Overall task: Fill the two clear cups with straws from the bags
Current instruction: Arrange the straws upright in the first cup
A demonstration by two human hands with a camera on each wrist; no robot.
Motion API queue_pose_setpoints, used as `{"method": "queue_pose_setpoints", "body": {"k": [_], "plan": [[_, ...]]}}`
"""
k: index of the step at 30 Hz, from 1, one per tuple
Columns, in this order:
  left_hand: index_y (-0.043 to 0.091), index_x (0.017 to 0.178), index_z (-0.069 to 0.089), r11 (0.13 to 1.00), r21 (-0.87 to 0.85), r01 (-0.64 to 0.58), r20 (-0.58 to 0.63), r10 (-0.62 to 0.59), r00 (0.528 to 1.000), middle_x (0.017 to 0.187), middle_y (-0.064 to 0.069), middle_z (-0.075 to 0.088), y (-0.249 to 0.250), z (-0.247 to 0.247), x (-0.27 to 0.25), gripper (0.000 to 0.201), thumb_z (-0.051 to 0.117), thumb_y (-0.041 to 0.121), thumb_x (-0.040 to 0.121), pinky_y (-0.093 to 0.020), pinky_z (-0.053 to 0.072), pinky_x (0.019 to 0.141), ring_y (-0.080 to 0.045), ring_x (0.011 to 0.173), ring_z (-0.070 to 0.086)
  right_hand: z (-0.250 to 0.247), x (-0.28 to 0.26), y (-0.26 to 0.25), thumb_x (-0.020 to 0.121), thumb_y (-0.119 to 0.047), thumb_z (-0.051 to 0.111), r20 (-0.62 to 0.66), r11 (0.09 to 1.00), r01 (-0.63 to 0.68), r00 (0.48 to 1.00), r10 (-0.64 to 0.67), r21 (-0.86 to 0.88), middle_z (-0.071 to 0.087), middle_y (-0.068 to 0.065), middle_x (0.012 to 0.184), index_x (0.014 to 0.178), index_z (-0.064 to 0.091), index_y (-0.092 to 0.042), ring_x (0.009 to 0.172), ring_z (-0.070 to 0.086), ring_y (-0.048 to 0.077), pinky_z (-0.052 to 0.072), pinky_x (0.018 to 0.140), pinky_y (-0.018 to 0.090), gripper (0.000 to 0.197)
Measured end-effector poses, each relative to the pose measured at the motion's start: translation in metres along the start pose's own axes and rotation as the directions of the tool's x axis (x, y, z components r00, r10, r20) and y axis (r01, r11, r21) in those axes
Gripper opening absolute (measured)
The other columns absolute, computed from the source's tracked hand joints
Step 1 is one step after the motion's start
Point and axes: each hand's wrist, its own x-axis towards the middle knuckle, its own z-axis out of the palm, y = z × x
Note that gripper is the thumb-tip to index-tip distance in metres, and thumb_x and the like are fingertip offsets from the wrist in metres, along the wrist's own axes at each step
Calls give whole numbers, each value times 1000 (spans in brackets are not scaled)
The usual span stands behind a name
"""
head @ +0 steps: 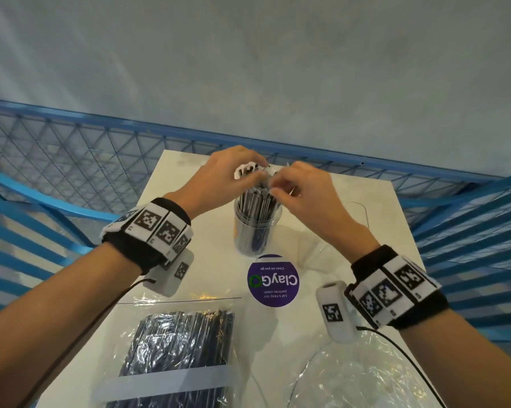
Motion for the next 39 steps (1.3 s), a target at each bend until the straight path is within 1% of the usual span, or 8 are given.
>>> {"method": "queue_pose_setpoints", "body": {"k": [5,7,12,17,21,28,32,39], "plan": [[31,121,57,994,112,-14,106,2,994,125,6,54,-6,12,-9,39,67,36,84,-36,48,93,-10,110,51,22,-8,25,84,-6,66,40,989,-146,988,146,-18,60,-1,81,87,65,-10,70,52,9,43,66,7,4],[32,124,54,997,72,5,51,-9,999,127,8,52,-8,9,-10,42,66,38,85,-29,46,90,-6,108,49,23,-11,28,84,-10,68,1,978,-207,978,207,7,57,-2,77,85,55,-12,66,52,12,43,60,17,14],[16,102,63,978,-122,171,-220,-195,956,107,-2,63,-16,0,-14,15,55,8,92,-4,43,73,-8,87,58,16,-14,7,87,-24,66,-147,975,-193,967,207,107,51,-8,70,82,52,-17,61,47,2,39,56,8,17],[26,125,54,973,-128,194,9,-194,981,122,4,55,-12,7,-14,44,67,17,84,-11,46,72,-9,97,56,37,-7,-6,84,-36,69,24,948,-315,949,314,53,61,2,99,109,57,-12,87,58,14,51,72,25,37],[25,134,50,993,-48,112,97,-107,989,130,1,51,-7,18,-11,59,73,23,81,-6,34,75,-7,105,46,39,-1,-8,92,-17,60,93,959,-275,959,268,74,67,8,100,103,65,-6,82,55,12,53,82,28,17],[26,133,46,984,-107,145,129,-131,983,127,-2,56,-4,18,-11,63,73,28,76,-33,48,91,-13,108,51,-5,25,-12,81,2,66,283,927,-284,935,213,243,73,10,94,104,53,-10,76,71,16,60,73,28,28],[38,127,44,979,-53,196,111,-190,976,129,1,54,-7,27,-13,60,66,57,75,-43,50,93,-17,114,52,-16,22,-1,84,-2,60,30,980,-177,984,175,91,68,3,88,88,57,-15,72,62,12,50,64,14,14],[23,126,50,985,-26,170,38,-169,985,123,-5,60,-7,29,-12,41,63,19,88,-39,51,89,-23,107,57,9,3,21,84,-10,67,126,978,-154,977,172,-137,64,6,88,93,67,-10,74,52,13,37,63,17,9]]}}
